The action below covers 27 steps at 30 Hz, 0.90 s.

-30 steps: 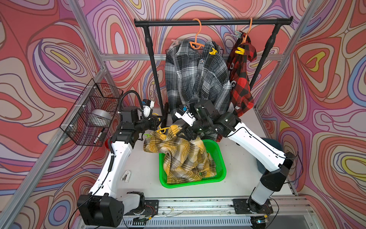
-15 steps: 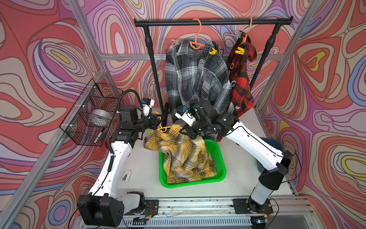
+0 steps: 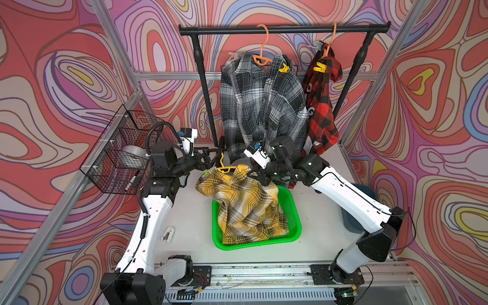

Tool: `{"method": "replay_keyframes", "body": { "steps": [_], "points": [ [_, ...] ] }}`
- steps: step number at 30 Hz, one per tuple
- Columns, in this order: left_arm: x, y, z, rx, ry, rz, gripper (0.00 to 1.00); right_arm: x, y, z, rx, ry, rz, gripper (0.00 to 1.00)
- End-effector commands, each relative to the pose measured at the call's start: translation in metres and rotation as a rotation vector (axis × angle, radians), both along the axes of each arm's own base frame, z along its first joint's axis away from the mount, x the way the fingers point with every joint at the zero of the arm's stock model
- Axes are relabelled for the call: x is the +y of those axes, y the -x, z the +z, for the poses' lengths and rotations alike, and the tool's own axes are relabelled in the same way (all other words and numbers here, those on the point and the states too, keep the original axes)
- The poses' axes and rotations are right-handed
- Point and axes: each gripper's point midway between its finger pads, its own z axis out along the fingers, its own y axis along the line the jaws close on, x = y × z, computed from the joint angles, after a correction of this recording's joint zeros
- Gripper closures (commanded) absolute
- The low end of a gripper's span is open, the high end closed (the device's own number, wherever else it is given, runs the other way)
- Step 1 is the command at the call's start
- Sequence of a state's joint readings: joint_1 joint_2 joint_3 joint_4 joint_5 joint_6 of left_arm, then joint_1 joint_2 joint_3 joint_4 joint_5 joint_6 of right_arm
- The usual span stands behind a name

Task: Remove the clothespins securing long-sleeve shirts to the hanger
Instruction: Remove the clamp from the hanger.

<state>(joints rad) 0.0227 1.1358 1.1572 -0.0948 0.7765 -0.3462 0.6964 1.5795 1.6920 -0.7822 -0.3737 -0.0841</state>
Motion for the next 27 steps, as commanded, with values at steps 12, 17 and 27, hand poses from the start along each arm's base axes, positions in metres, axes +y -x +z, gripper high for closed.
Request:
{"method": "replay_keyframes", "body": {
  "steps": [12,17,27],
  "points": [
    [0.013,0.027,0.046,-0.414,0.017,-0.211,0.26,-0.053,0.013,0.055,0.039,-0.34,0.104,1.0],
    [0.011,0.025,0.029,-0.507,-0.082,-0.259,0.21,-0.059,0.012,0.059,0.052,-0.37,0.129,1.0],
    [0.001,0.039,-0.005,-0.612,-0.225,-0.403,0.25,-0.057,0.01,0.064,0.055,-0.382,0.153,1.0]
  ]
}}
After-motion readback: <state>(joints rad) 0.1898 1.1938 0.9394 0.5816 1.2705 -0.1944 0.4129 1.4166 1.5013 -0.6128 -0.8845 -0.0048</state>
